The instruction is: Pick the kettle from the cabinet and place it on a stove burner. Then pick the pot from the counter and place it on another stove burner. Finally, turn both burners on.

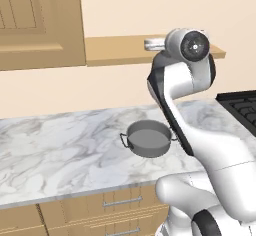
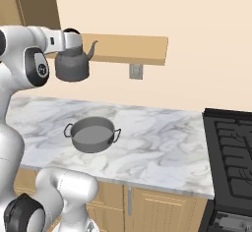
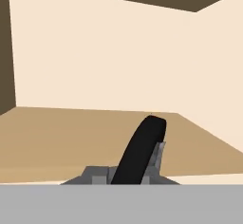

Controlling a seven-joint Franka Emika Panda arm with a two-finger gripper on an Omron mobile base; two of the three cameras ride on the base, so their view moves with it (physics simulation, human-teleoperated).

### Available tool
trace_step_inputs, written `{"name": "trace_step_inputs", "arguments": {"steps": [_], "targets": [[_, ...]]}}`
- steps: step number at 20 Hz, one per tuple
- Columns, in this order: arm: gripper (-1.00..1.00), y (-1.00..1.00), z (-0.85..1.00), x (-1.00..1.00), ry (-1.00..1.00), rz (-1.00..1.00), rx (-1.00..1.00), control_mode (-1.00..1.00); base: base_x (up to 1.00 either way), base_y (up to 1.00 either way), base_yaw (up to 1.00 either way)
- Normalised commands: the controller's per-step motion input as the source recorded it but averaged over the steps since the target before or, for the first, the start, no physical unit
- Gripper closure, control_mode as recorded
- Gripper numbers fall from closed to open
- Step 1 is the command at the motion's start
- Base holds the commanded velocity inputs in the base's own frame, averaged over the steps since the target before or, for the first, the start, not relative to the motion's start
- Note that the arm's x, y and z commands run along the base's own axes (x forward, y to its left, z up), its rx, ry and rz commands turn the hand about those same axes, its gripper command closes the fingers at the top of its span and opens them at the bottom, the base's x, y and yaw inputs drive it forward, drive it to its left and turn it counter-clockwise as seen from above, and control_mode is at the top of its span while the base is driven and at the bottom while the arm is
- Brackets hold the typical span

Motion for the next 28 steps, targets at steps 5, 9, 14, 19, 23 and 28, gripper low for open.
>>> {"name": "trace_step_inputs", "arguments": {"steps": [5,9,14,19,23,28], "targets": [[1.00,-0.11,-0.28,-0.43,0.00,0.00,0.00,-1.00,0.00,0.00,0.00],[1.00,-0.10,-0.21,-0.36,0.00,0.00,0.00,-1.00,0.00,0.00,0.00],[1.00,-0.02,-0.24,-0.21,0.01,0.01,-0.02,-1.00,0.00,0.00,0.00],[1.00,0.01,-0.05,-0.04,0.02,-0.01,0.00,-1.00,0.00,0.00,0.00],[1.00,0.00,0.00,-0.01,0.00,-0.04,0.00,-1.00,0.00,0.00,0.00],[1.00,0.00,0.00,0.00,0.00,0.00,0.00,1.00,-0.10,-0.17,0.00]]}}
